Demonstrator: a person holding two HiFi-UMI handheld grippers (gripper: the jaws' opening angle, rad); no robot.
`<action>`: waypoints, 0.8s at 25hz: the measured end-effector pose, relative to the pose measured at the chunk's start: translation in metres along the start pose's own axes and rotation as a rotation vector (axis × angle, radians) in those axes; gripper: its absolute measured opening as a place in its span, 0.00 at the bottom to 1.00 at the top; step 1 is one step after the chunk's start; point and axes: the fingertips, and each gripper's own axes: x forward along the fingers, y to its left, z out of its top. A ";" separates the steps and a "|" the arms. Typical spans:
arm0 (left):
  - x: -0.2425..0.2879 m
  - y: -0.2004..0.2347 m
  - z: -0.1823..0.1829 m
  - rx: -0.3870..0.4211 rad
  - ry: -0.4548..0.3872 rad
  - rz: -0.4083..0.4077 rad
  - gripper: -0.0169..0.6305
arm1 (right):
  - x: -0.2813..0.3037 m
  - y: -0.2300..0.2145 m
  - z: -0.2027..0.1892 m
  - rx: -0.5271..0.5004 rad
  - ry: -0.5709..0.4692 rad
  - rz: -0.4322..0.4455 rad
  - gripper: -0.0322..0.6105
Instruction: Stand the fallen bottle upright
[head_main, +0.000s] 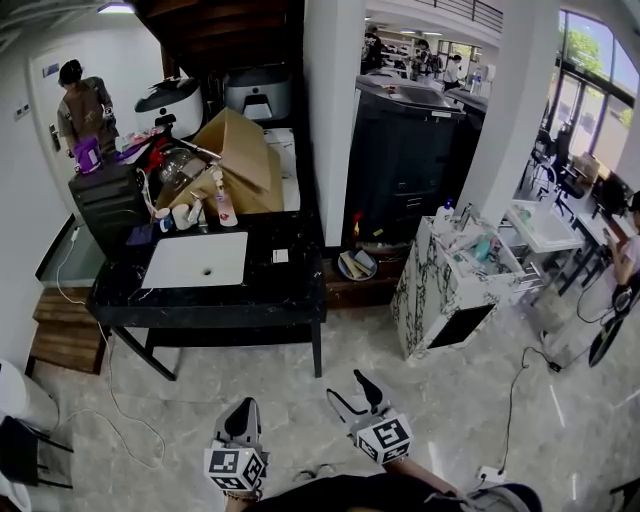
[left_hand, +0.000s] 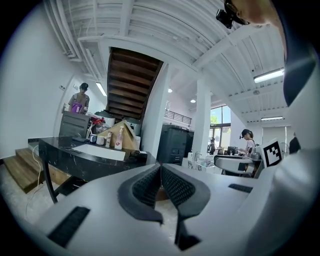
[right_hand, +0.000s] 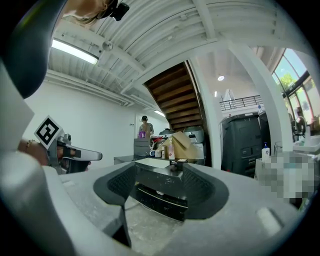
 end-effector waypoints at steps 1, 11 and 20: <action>0.004 -0.002 0.000 0.001 0.000 -0.002 0.04 | 0.001 -0.004 -0.001 -0.007 0.002 0.004 0.48; 0.043 -0.013 0.006 0.009 -0.022 0.011 0.04 | 0.011 -0.042 -0.003 -0.016 0.003 0.036 0.48; 0.054 -0.012 -0.003 -0.014 -0.007 0.051 0.04 | 0.025 -0.058 -0.015 0.002 0.029 0.070 0.48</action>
